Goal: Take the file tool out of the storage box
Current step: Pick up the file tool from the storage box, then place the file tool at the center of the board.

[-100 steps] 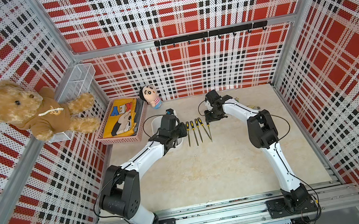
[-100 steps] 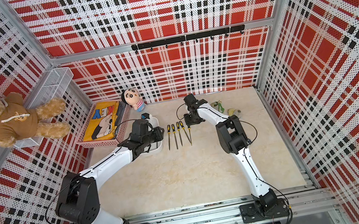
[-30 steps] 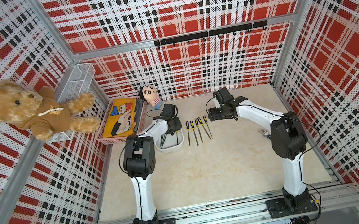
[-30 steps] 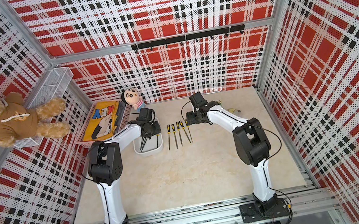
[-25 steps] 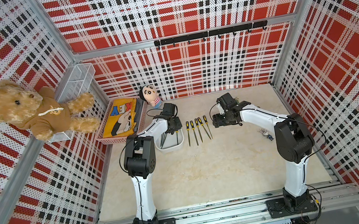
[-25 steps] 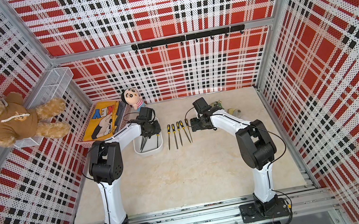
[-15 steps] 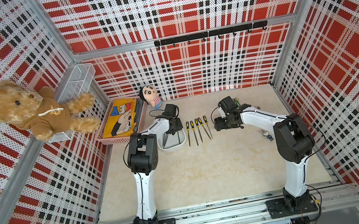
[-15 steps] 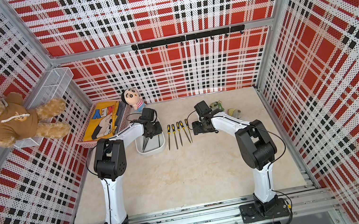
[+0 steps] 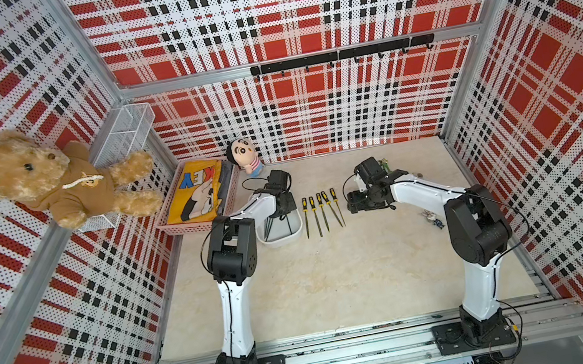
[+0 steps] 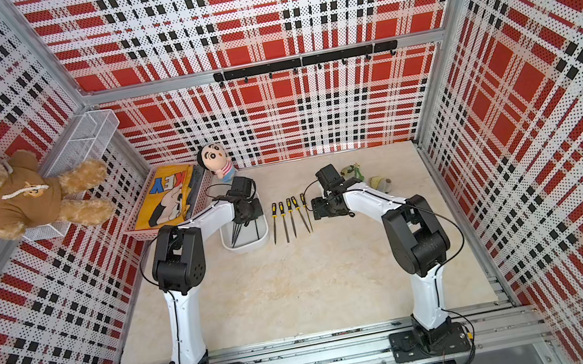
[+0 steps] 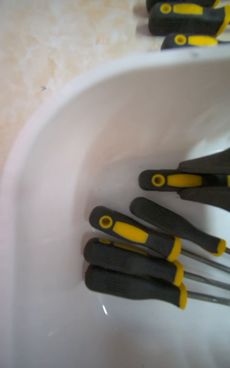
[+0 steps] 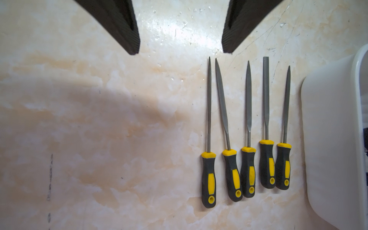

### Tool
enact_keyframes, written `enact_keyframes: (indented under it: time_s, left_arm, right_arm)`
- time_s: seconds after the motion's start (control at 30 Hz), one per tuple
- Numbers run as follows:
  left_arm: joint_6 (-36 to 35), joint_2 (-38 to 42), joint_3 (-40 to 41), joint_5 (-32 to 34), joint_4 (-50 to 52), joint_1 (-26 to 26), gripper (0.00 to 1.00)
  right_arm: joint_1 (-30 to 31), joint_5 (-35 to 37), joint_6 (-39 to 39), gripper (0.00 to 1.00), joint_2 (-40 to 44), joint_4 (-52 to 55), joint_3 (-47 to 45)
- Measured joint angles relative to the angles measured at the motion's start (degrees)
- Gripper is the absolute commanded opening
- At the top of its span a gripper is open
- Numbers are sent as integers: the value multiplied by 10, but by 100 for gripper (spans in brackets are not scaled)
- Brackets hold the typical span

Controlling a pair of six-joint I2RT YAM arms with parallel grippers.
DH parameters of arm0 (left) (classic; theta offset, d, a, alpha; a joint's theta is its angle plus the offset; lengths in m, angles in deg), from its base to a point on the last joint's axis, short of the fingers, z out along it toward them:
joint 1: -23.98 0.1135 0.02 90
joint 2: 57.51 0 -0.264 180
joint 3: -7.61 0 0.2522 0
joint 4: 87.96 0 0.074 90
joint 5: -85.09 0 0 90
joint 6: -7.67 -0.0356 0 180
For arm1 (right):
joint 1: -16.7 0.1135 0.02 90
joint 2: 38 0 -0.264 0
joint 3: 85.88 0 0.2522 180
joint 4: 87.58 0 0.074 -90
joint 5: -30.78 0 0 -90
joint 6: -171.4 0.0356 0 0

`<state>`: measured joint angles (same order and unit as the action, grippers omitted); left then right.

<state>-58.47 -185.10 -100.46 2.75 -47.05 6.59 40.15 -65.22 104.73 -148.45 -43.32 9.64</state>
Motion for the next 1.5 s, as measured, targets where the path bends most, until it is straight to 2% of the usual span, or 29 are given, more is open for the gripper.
enact_keyframes:
  time_s: [0.23,0.47,0.67,0.87,1.1,1.5]
  left_arm:
    - [1,11,-17,15,50,4,0]
    - [21,14,-206,13,121,-14,0]
    - [60,2,-314,-27,125,-73,0]
    - [114,-107,-413,-61,117,-147,0]
    - [173,-203,-419,-66,110,-190,0]
    - [211,-219,-419,-57,79,-193,0]
  right_arm:
    - [0,-5,3,73,10,-4,-1]
    - [-10,-4,8,72,98,-42,-40]
    - [-66,-3,28,72,196,-77,-98]
    - [-88,0,33,72,227,-82,-127]
    - [-86,-17,43,72,229,-86,-169]
    - [-86,-30,47,73,229,-92,-181]
